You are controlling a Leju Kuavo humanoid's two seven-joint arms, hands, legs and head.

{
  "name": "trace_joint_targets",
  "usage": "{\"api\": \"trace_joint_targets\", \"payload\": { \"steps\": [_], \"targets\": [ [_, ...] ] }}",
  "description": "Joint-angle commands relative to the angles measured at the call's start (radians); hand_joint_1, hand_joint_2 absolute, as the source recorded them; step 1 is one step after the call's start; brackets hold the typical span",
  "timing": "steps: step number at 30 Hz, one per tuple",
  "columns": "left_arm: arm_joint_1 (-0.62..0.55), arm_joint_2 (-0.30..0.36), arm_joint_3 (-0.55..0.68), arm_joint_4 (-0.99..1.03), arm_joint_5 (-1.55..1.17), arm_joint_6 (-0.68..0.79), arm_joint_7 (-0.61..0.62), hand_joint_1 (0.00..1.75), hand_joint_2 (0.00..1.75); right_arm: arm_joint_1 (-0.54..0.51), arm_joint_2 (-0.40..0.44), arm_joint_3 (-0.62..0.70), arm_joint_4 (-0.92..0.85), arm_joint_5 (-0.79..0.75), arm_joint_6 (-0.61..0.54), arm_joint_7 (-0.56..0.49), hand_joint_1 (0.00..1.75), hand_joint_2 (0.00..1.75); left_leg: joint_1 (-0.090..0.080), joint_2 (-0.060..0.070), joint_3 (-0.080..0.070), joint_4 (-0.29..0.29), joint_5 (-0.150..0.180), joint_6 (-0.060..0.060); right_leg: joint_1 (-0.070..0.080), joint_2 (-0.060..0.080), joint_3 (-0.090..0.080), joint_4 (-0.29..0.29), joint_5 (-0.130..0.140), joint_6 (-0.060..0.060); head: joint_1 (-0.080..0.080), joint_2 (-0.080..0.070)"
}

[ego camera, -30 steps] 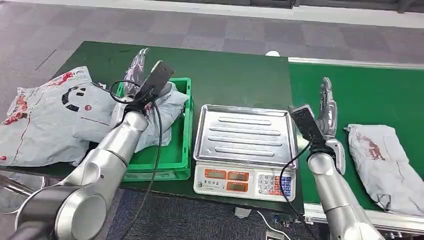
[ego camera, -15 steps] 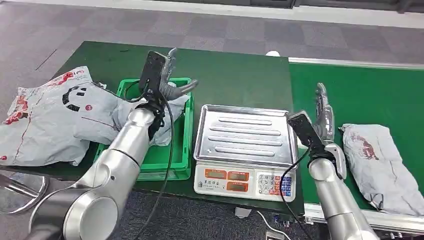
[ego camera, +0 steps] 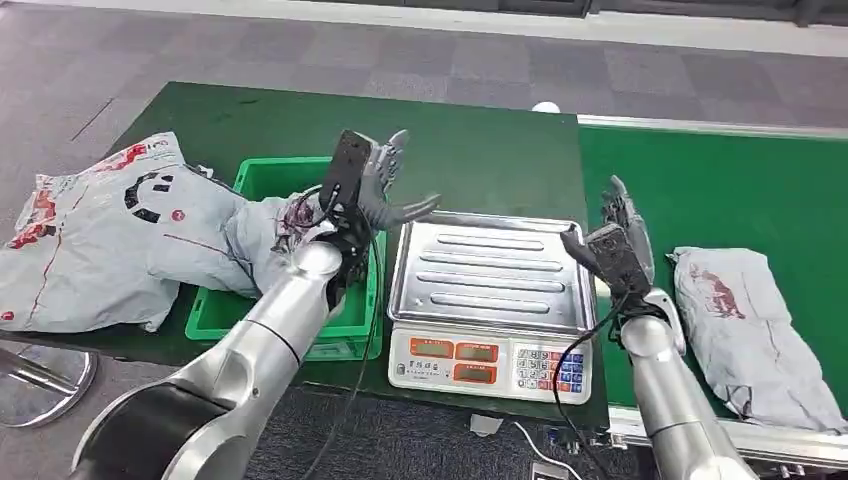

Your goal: Moved the parcel from conveyor to table for the left to box.

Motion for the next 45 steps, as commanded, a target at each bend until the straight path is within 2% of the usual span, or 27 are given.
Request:
{"api": "trace_joint_targets", "payload": {
  "steps": [1,4,16,19,20,22,23,25,29,32,35,39,45],
  "targets": [
    [0.005,0.004,-0.211,0.046,-0.025,0.087,-0.002,0.00,1.75,-0.125,0.008,0.022,0.271,0.053,-0.142,-0.005,0.00,1.75,0.000,0.002,0.003,-0.002,0.000,0.001,0.001,0.002,0.003,-0.002,0.000,-0.003,0.000,0.000],
    [0.008,0.004,-0.284,0.037,0.042,0.124,0.017,0.00,1.75,-0.171,-0.018,0.008,0.349,0.098,-0.217,0.000,0.00,1.75,0.000,0.002,0.003,-0.002,0.000,0.002,0.001,0.001,0.003,-0.002,0.001,-0.003,0.000,0.000],
    [0.006,0.004,-0.284,0.041,0.044,0.123,0.017,0.00,1.75,-0.170,-0.017,0.006,0.351,0.097,-0.216,-0.003,0.00,1.75,0.000,0.000,0.001,0.000,0.000,0.001,0.001,0.000,0.001,-0.001,0.000,-0.002,0.000,0.000],
    [0.005,0.004,-0.285,0.049,0.042,0.159,0.002,0.00,1.75,-0.169,-0.032,-0.005,0.373,0.146,-0.306,0.019,0.00,1.75,0.000,0.001,0.003,-0.001,0.000,0.002,0.001,0.001,0.002,-0.001,0.000,-0.003,0.000,0.000],
    [-0.001,0.005,-0.324,0.060,-0.023,0.243,-0.008,0.00,1.75,-0.157,-0.052,-0.005,0.386,0.197,-0.387,0.037,0.00,1.75,0.000,0.001,0.002,-0.001,0.000,0.001,0.001,0.001,0.002,-0.001,0.000,-0.002,0.000,0.000],
    [0.003,0.007,-0.305,0.053,-0.033,0.248,-0.009,0.00,1.75,-0.123,-0.069,-0.066,0.376,0.280,-0.421,0.053,0.00,1.75,0.000,-0.003,0.002,-0.001,0.000,0.002,0.001,-0.003,0.004,-0.002,-0.001,-0.002,0.000,0.000],
    [0.008,0.011,-0.274,0.049,-0.036,0.245,-0.013,0.00,1.75,-0.095,-0.056,-0.178,0.340,0.388,-0.421,0.042,0.00,1.75,0.001,-0.003,0.003,-0.002,0.000,0.002,0.001,-0.003,0.005,-0.003,0.000,-0.003,0.000,0.000],
    [0.010,0.018,-0.250,0.049,-0.033,0.236,-0.016,0.00,1.75,-0.081,-0.045,-0.254,0.338,0.443,-0.421,0.028,0.00,1.75,0.000,-0.005,0.003,-0.002,0.000,0.002,0.001,-0.005,0.005,-0.003,-0.001,-0.003,0.000,0.000],
    [0.021,0.024,-0.213,0.040,-0.040,0.233,-0.030,0.00,1.75,0.017,0.017,-0.543,0.185,0.774,-0.421,0.080,0.00,1.75,0.000,-0.002,0.002,-0.001,-0.001,0.001,0.000,-0.003,0.003,-0.002,-0.001,-0.002,0.000,0.000],
    [0.028,0.034,-0.189,0.025,-0.061,0.242,-0.023,0.00,1.75,0.092,0.037,-0.656,0.121,0.901,-0.421,0.099,0.00,1.75,0.000,-0.005,0.003,-0.003,-0.001,0.002,0.001,-0.005,0.005,-0.003,-0.001,-0.003,0.000,0.000],
    [0.041,0.048,-0.156,0.015,-0.063,0.240,-0.030,0.00,1.75,0.159,0.026,-0.676,0.093,0.916,-0.421,0.114,0.00,1.75,0.001,-0.007,0.002,-0.002,-0.001,0.001,0.001,-0.008,0.005,-0.003,-0.002,-0.002,0.000,0.000],
    [0.052,0.055,-0.146,0.014,-0.063,0.242,-0.039,0.00,1.75,0.175,0.022,-0.677,0.091,0.920,-0.421,0.125,0.00,1.75,0.000,-0.005,0.002,-0.002,-0.001,0.002,0.001,-0.006,0.004,-0.003,-0.002,-0.002,0.000,0.000],
    [0.085,0.075,-0.113,-0.007,-0.087,0.247,-0.060,0.00,1.75,0.178,0.016,-0.615,0.162,0.985,-0.421,0.279,0.00,1.75,0.000,-0.003,0.002,-0.002,-0.001,0.002,0.001,-0.004,0.004,-0.003,-0.001,-0.002,0.000,0.000]
  ]
}}
